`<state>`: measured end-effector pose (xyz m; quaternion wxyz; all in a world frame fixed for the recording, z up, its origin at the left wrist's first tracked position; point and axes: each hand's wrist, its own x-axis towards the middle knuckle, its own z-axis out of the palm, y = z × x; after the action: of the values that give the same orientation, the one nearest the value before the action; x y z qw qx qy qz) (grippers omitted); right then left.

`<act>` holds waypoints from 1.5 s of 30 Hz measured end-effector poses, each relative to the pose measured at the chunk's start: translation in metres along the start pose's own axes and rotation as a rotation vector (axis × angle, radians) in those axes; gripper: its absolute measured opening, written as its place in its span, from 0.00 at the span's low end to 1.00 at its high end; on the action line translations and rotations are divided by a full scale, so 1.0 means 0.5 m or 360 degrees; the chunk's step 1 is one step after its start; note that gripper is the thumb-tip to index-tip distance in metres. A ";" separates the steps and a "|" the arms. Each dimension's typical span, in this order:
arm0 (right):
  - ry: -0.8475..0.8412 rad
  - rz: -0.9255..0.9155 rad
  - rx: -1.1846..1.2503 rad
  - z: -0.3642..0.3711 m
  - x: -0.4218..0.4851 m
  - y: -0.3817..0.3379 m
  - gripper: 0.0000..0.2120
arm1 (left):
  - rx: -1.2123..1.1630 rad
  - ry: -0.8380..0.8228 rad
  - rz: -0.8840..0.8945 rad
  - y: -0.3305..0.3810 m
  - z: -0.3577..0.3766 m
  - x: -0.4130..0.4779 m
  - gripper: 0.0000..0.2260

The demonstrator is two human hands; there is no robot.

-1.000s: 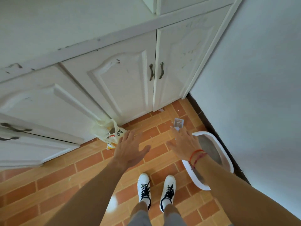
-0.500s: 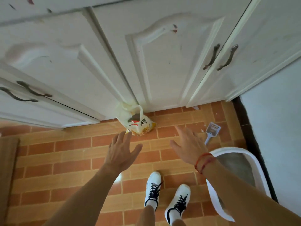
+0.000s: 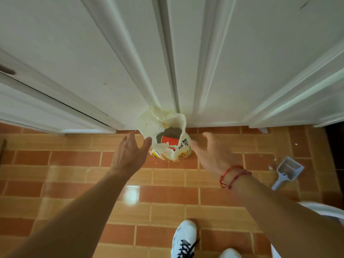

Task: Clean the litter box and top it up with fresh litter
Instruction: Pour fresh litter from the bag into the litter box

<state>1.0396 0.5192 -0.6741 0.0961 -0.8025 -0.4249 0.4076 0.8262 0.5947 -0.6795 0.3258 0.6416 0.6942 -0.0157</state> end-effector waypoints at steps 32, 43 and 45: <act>0.0230 0.0221 0.0096 0.140 0.152 0.091 0.10 | -0.0028 0.0219 -0.0176 -0.025 0.111 0.134 0.14; 0.0229 0.0341 0.0186 0.020 -0.004 0.192 0.15 | 0.0127 0.0103 0.0093 0.095 0.137 0.007 0.16; 0.0237 0.0381 0.0201 -0.005 -0.035 0.223 0.18 | 0.0132 0.0055 0.0119 0.127 0.152 -0.028 0.15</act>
<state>1.1035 0.4375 -0.7181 0.1284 -0.8678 -0.2915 0.3815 0.9158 0.5598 -0.7076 0.2873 0.6802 0.6740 -0.0211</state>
